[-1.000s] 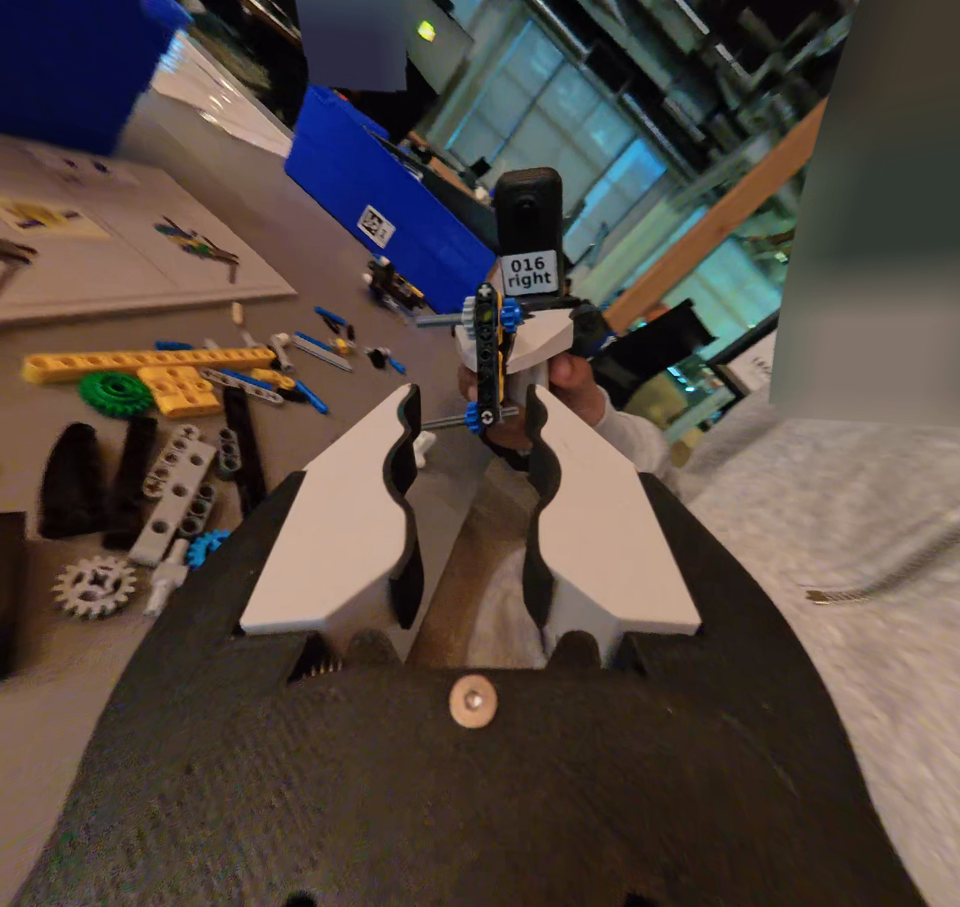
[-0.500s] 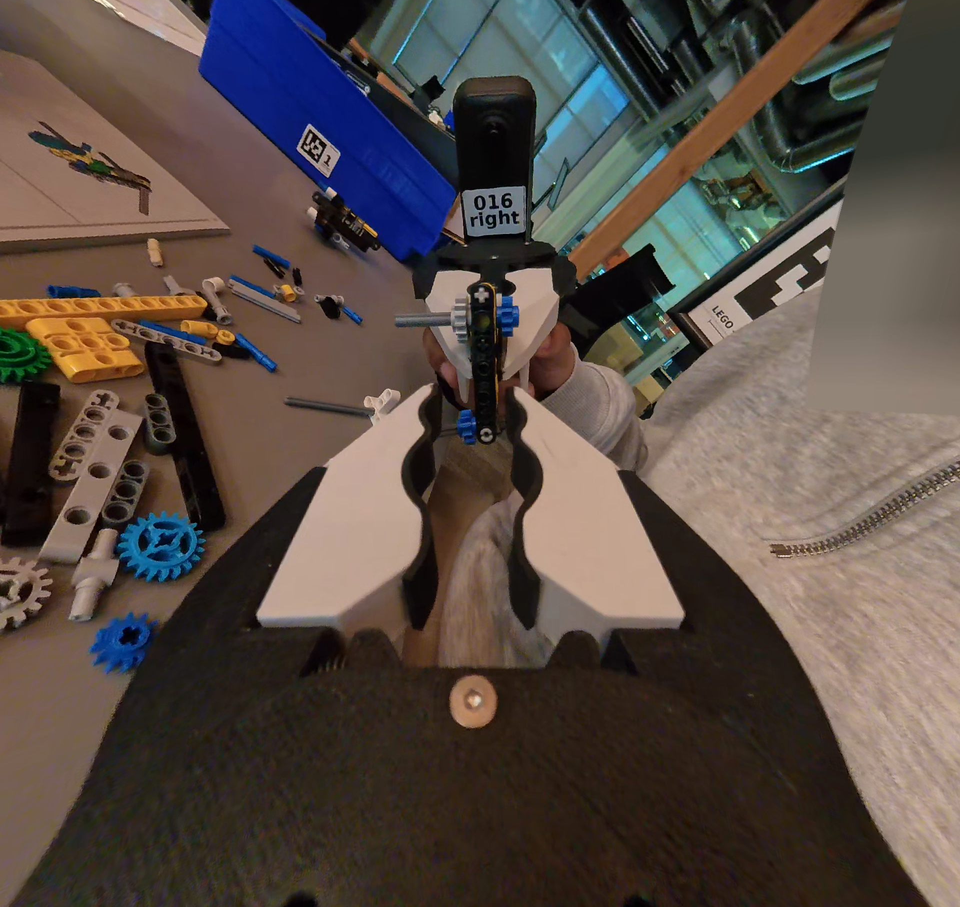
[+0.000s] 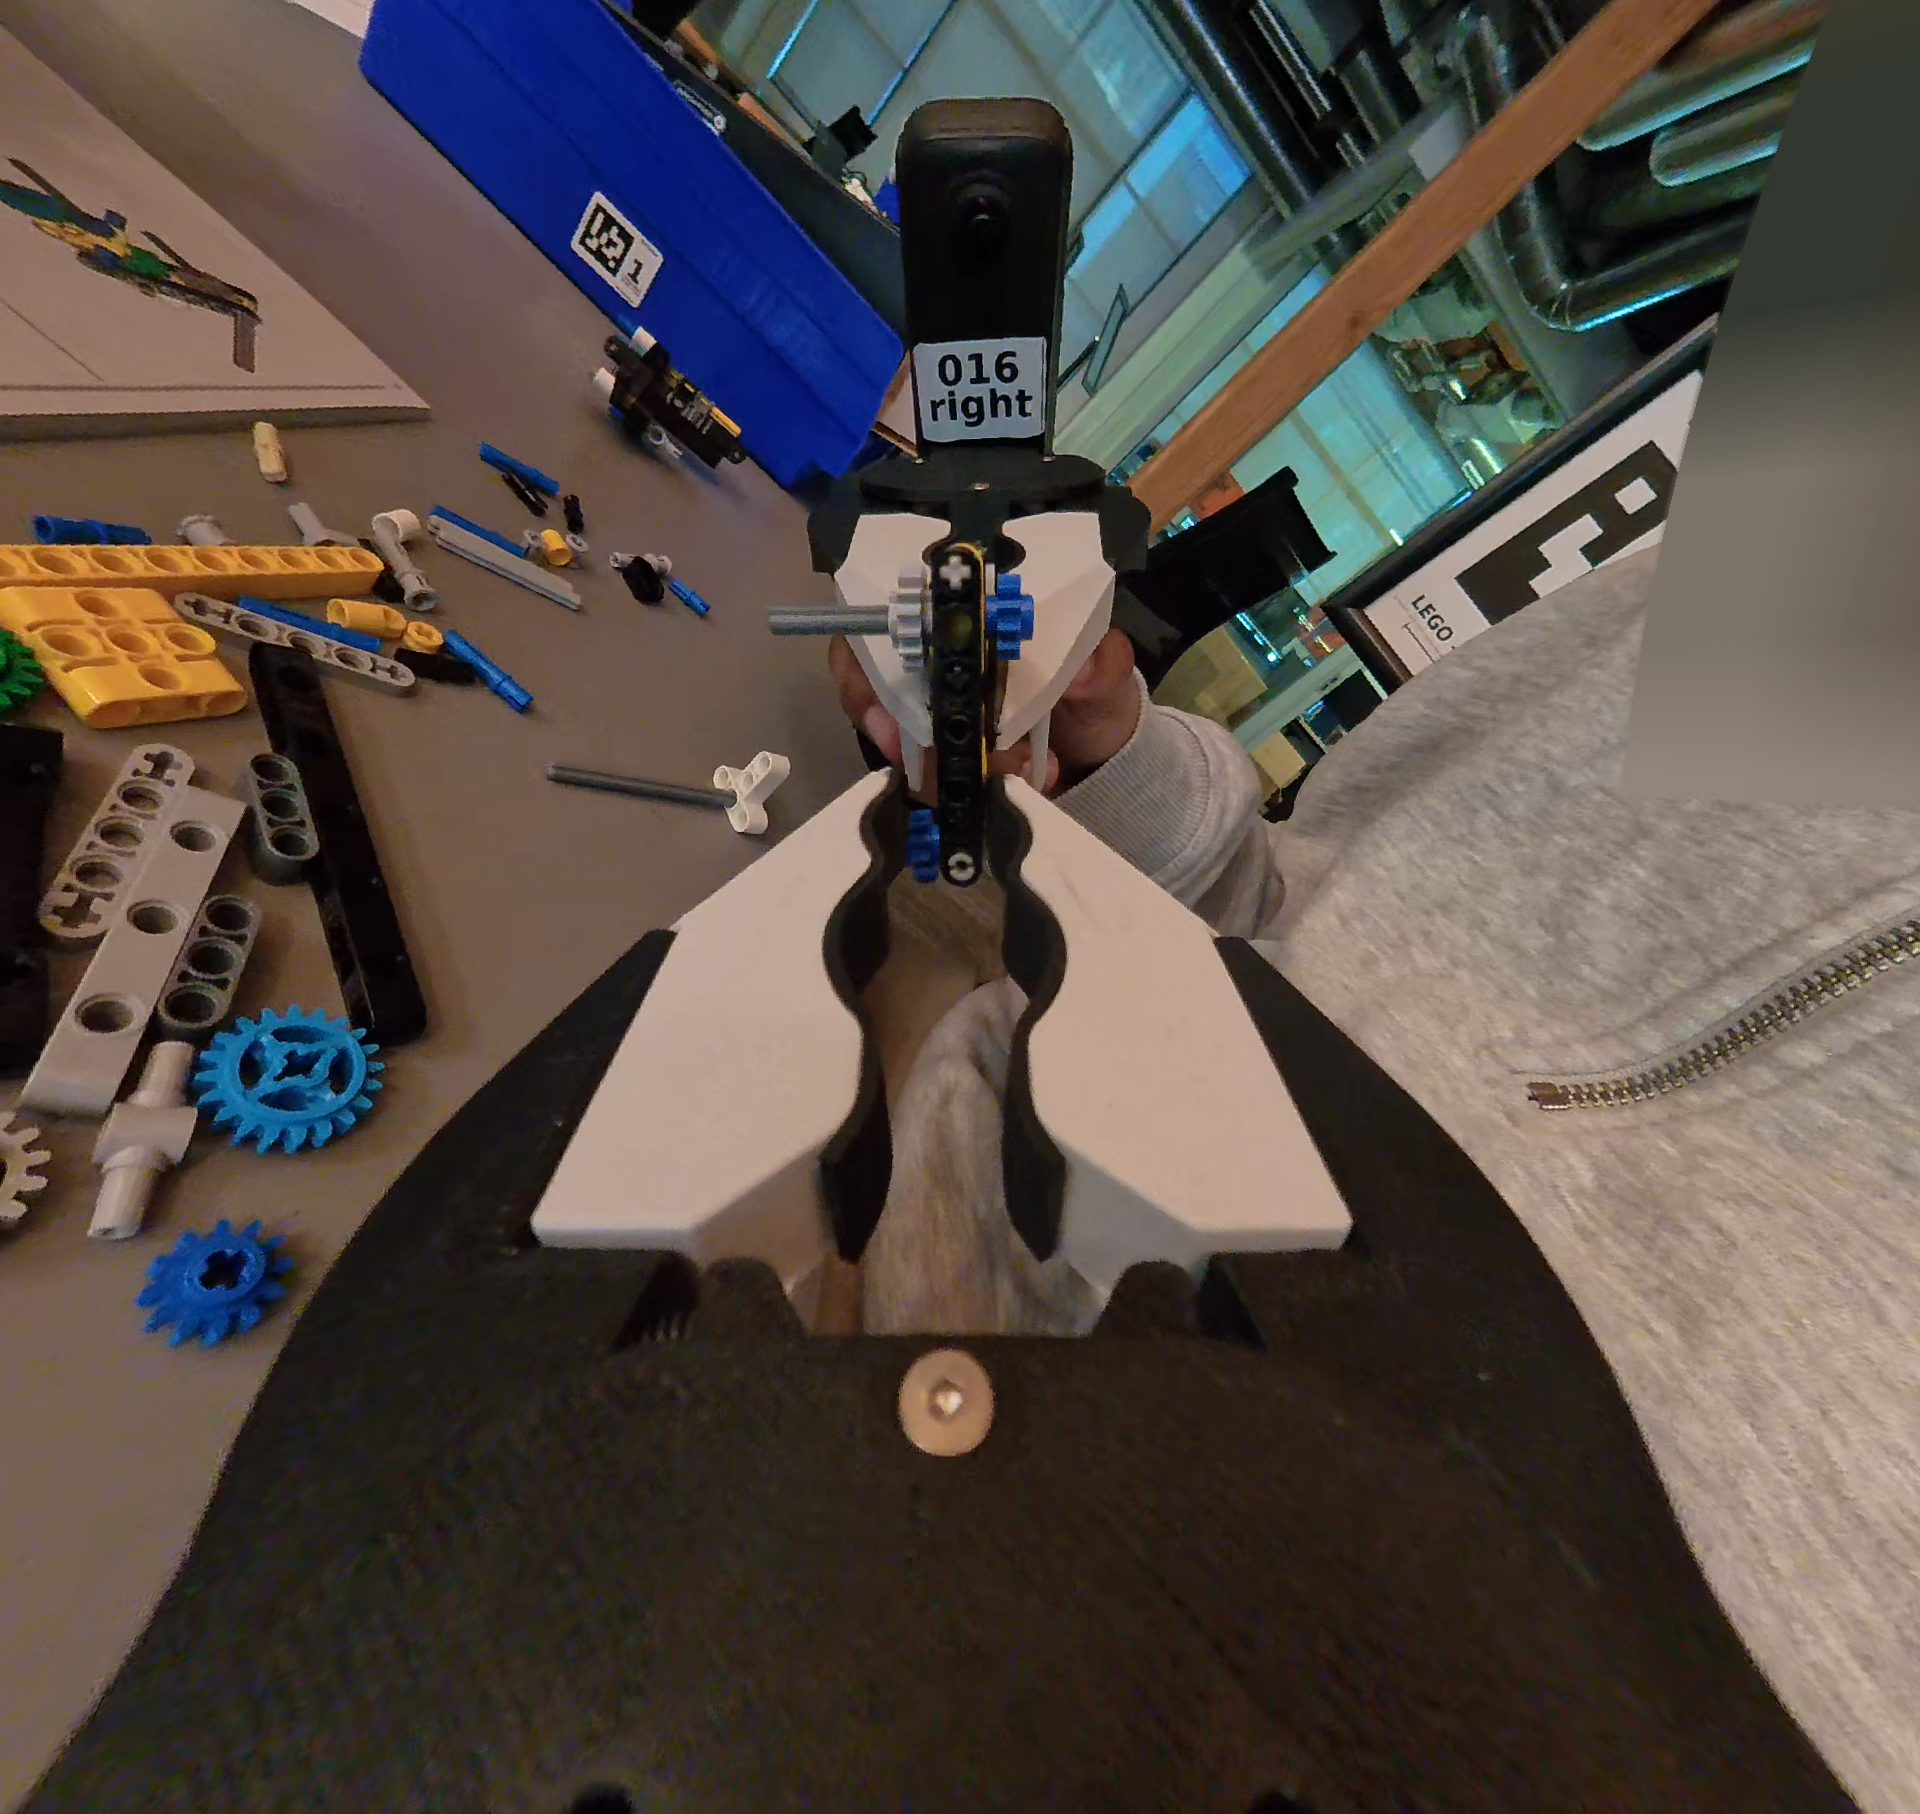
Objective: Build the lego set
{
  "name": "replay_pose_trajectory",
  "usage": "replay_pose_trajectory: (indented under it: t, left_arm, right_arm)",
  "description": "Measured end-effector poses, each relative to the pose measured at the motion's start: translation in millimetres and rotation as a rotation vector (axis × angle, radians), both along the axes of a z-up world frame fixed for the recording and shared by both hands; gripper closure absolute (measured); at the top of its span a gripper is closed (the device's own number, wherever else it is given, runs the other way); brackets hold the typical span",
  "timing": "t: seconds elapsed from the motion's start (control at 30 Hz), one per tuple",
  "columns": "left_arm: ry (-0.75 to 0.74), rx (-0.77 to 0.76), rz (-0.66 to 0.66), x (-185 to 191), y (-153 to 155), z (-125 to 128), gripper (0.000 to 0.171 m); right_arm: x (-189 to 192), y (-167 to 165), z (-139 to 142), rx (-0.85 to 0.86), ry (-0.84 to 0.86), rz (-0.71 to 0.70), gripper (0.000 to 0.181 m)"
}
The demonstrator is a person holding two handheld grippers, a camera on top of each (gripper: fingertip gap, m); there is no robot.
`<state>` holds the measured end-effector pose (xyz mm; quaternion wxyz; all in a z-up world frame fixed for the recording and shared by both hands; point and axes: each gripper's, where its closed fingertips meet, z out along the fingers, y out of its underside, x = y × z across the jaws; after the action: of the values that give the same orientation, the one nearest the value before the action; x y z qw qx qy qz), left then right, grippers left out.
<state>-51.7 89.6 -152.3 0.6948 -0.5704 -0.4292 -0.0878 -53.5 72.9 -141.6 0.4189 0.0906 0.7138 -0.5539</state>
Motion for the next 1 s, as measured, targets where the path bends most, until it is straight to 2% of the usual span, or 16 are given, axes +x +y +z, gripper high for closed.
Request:
replay_pose_trajectory:
  t: [0.3,0.37,0.53,0.83,1.0]
  left_arm:
    - [-0.023,0.038,0.022,-3.8,-4.7,2.3,0.162]
    - [-0.03,0.053,0.043,-6.2,-7.7,2.9,0.168]
    - [-0.036,0.076,0.069,-9.3,-13.0,4.7,0.168]
    - [-0.081,0.171,0.147,-19.4,-29.6,7.6,0.168]
    - [-0.083,0.17,0.125,-17.5,-22.3,7.5,0.168]
  right_arm:
    - [-4.3,-4.1,1.2,-0.004,-0.007,-0.04,0.175]
    - [-8.5,-4.9,2.0,-0.009,-0.005,-0.067,0.17]
    - [-15.4,-1.7,3.7,-0.012,0.005,-0.098,0.176]
    - [-43.0,12.0,8.4,-0.005,0.083,-0.223,0.168]
    - [-29.3,-2.4,9.9,-0.029,0.044,-0.208,0.157]
